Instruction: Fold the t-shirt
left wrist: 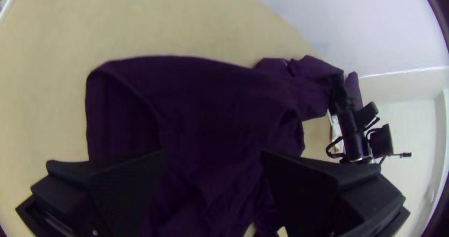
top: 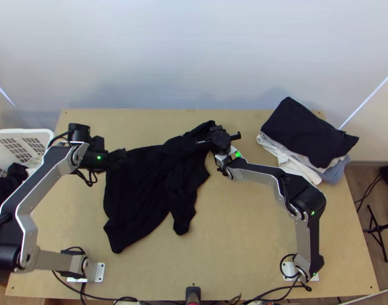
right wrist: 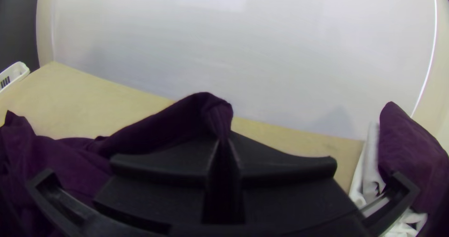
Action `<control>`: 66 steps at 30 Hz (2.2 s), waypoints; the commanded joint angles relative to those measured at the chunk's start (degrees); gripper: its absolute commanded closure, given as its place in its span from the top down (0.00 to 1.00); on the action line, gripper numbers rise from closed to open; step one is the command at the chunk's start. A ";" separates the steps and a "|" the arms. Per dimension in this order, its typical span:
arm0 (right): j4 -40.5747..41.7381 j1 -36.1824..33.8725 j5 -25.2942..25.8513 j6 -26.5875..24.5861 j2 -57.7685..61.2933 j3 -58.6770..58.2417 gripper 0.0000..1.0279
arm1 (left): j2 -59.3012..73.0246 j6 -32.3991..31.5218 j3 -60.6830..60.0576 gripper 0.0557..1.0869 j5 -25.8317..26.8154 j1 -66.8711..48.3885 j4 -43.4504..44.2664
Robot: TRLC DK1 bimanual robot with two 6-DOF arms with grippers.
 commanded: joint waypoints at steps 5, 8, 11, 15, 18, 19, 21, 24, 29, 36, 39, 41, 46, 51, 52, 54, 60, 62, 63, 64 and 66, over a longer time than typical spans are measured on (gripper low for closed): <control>-0.01 -0.10 0.21 0.29 0.10 -0.07 0.03 | 8.01 -15.66 6.39 0.88 1.92 -1.00 -21.18; -0.01 -0.19 0.30 0.46 0.19 -0.16 0.03 | 8.36 -22.69 6.30 0.69 1.92 1.11 -21.79; -0.01 -0.19 0.30 0.64 0.27 -0.07 0.03 | 8.88 -31.48 6.39 0.50 1.92 3.83 -20.47; -0.01 0.08 0.30 0.64 0.19 0.02 0.03 | 9.50 -38.08 6.57 0.39 0.68 6.11 -18.54; -0.01 -0.01 0.30 0.64 0.27 -0.07 0.03 | 10.55 -38.51 6.48 0.39 -1.07 7.08 -18.36; -0.01 0.08 0.30 0.64 0.36 -0.07 0.03 | 10.91 -38.25 6.39 0.38 -0.02 7.17 -18.54; -0.01 -0.01 0.30 0.64 0.71 0.02 0.03 | 10.55 -38.08 6.04 0.23 -0.55 6.11 -18.19; -0.01 0.08 0.30 0.55 1.15 0.28 0.03 | 9.85 -38.25 4.11 0.18 -0.63 2.34 -16.26; -0.01 0.08 0.48 0.20 1.50 0.63 0.03 | 9.68 -39.48 2.52 0.18 -0.90 -2.41 -11.77; -0.09 -0.19 1.36 -1.12 1.50 -0.33 0.03 | 9.59 -42.29 -0.38 0.18 -0.90 -3.29 -3.95; -0.09 -0.19 1.44 -1.73 1.42 -0.33 0.03 | 9.59 -43.44 -1.34 0.18 -0.99 -3.47 -1.14; -0.09 -0.10 1.44 -2.00 1.42 -0.16 0.03 | 9.76 -43.70 -1.34 0.18 -0.99 -3.38 -0.08; -0.09 0.34 1.36 -2.44 1.68 0.28 0.03 | 9.76 -43.96 -0.73 0.18 -0.81 -3.29 0.44; -0.09 0.87 1.44 -2.44 1.77 0.37 0.03 | 9.24 -41.94 -0.82 0.31 -0.63 -3.38 0.00; -0.09 0.95 1.53 -2.44 1.77 0.28 0.03 | 9.06 -41.41 -0.82 0.35 -0.63 -3.47 -0.44; -0.09 1.04 1.88 -2.52 1.77 0.19 0.03 | 8.88 -40.80 -0.46 0.45 -0.81 -3.55 -2.19; -0.09 1.04 2.06 -2.70 1.68 0.19 0.03 | 8.97 -39.66 0.59 0.45 -0.99 -4.43 -8.08; -0.09 1.04 2.15 -2.88 1.68 0.28 0.03 | 8.97 -39.57 0.77 0.45 -0.99 -4.52 -8.87; -0.09 1.04 2.15 -2.88 1.68 0.37 0.03 | 8.97 -39.57 0.85 0.45 -0.99 -4.52 -9.05; -0.09 1.04 2.15 -2.88 1.68 0.46 0.03 | 8.97 -39.66 0.94 0.45 -0.99 -4.52 -9.05; -0.09 1.04 2.15 -2.88 1.77 0.55 0.03 | 9.32 -39.92 1.03 0.45 -0.90 -4.61 -9.05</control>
